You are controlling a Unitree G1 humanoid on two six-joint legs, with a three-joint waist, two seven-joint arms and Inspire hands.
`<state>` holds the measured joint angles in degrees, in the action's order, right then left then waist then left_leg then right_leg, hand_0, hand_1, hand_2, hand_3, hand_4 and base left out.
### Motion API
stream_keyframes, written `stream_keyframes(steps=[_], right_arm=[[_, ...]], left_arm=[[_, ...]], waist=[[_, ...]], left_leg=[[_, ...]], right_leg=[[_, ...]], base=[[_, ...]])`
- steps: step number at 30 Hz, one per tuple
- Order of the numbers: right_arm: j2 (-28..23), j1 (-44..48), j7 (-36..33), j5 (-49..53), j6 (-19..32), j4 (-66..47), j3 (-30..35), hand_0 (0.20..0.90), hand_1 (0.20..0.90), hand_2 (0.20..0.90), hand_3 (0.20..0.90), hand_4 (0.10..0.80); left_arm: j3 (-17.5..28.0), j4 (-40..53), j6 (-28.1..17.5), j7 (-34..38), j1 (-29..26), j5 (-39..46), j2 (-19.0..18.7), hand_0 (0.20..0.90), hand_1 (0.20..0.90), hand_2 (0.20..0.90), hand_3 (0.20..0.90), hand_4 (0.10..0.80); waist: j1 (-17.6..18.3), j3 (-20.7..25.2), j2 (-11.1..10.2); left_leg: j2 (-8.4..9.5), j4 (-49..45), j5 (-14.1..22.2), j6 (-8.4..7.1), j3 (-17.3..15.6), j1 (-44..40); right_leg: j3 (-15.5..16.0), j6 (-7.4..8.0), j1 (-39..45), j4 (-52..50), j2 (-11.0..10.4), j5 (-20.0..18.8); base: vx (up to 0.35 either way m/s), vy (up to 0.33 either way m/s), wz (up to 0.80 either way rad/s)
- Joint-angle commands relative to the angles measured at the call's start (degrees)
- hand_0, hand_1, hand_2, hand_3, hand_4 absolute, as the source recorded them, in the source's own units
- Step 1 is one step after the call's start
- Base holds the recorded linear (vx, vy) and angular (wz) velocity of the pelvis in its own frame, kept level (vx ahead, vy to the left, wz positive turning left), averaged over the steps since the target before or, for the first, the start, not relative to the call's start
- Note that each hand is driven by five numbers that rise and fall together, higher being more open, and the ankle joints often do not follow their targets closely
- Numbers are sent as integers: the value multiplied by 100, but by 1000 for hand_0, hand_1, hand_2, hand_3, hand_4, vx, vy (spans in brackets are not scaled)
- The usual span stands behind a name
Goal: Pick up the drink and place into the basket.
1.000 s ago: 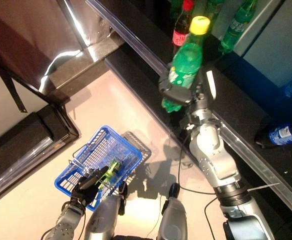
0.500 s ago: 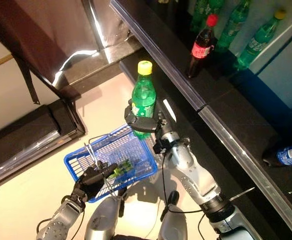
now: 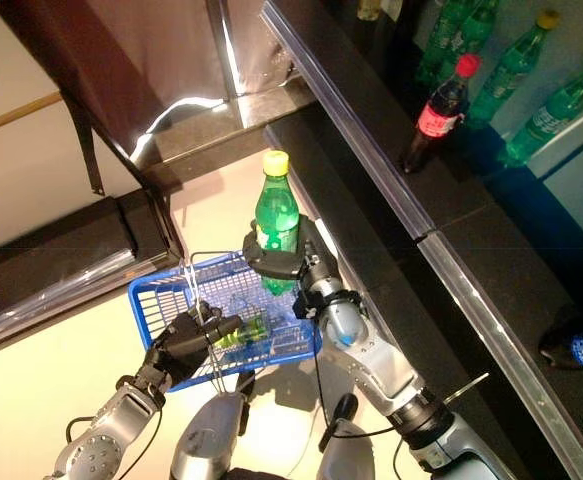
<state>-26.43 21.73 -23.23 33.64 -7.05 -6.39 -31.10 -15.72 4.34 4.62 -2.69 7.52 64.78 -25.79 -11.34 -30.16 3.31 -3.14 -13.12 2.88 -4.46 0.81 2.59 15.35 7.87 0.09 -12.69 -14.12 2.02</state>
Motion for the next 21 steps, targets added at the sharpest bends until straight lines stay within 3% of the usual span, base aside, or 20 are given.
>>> stream_keyframes(steps=[1, 14, 21], right_arm=[[455, 337, -114, -364, 670, -301, -203, 300, 300, 300, 200, 100], [1304, 241, -373, -873, 895, 1036, -905, 300, 300, 300, 200, 100], [1559, 452, -570, -944, 985, 1784, -828, 300, 300, 300, 200, 100]], left_arm=[[70, 1925, -629, -1362, -354, 480, -47, 300, 300, 300, 200, 100], [-115, 2411, 19, -2157, -725, 761, 125, 300, 300, 300, 200, 100], [-153, 2480, 302, -2597, -839, 685, 114, 300, 300, 300, 200, 100]], waist=[[-96, 1215, -150], [-278, 1312, -69], [-412, 1366, -25]], left_leg=[[71, -790, -144, 140, -27, 317], [207, -912, -225, 117, 201, 435], [273, -1003, -242, 103, 302, 533]], right_leg=[[199, -408, 499, 199, 134, 55], [255, -404, 597, 245, 77, 75], [370, -389, 671, 267, 20, 60]], base=[[38, -4, 7], [28, 2, 6], [25, 13, 11]])
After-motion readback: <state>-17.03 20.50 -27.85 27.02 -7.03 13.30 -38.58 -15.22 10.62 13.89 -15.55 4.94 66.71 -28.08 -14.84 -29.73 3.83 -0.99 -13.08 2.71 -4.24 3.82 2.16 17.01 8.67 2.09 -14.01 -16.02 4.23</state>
